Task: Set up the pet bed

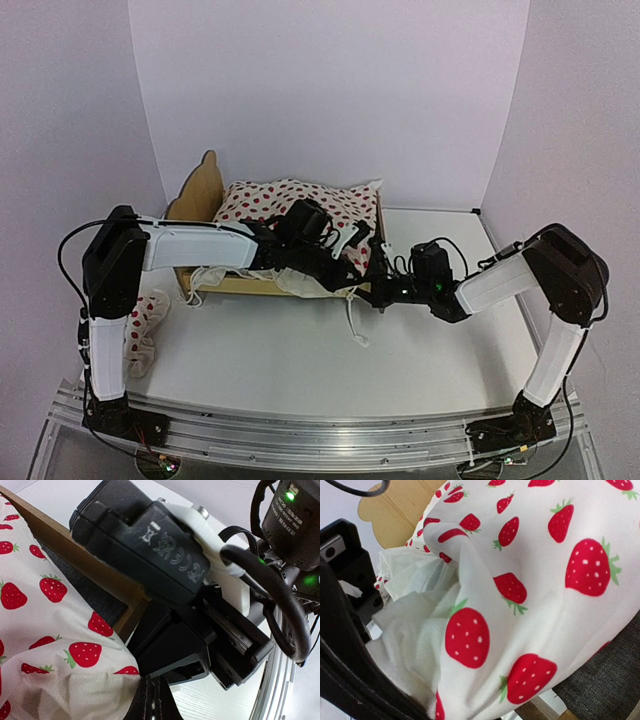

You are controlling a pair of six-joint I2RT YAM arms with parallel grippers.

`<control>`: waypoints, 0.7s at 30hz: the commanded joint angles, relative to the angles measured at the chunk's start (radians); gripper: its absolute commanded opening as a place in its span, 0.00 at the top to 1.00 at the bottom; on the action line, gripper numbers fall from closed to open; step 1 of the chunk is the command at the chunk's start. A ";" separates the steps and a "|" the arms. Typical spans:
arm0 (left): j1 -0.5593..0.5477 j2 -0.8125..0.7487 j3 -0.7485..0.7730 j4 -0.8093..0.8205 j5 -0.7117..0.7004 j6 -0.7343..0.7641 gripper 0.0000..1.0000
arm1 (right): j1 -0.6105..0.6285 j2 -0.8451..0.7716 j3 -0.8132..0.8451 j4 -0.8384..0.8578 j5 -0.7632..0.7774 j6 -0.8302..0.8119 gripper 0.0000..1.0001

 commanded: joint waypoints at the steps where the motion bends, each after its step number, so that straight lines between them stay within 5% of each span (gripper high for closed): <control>1: 0.011 -0.031 0.015 -0.001 0.110 0.061 1.00 | -0.006 0.100 0.040 0.116 -0.112 0.042 1.00; 3: 0.014 -0.026 0.013 -0.015 0.120 0.149 0.97 | -0.005 0.143 0.056 0.131 -0.130 0.068 1.00; 7: 0.013 -0.052 -0.041 -0.048 0.196 0.315 0.72 | -0.006 0.198 0.081 0.167 -0.142 0.085 1.00; 12: 0.013 -0.154 -0.155 -0.065 0.211 0.508 0.54 | -0.005 0.226 0.114 0.172 -0.147 0.097 1.00; 17: 0.029 -0.307 -0.335 -0.049 0.271 0.664 0.52 | -0.006 0.248 0.127 0.170 -0.118 0.105 1.00; 21: 0.059 -0.340 -0.465 0.071 0.158 0.634 0.63 | -0.005 0.251 0.130 0.162 -0.101 0.107 1.00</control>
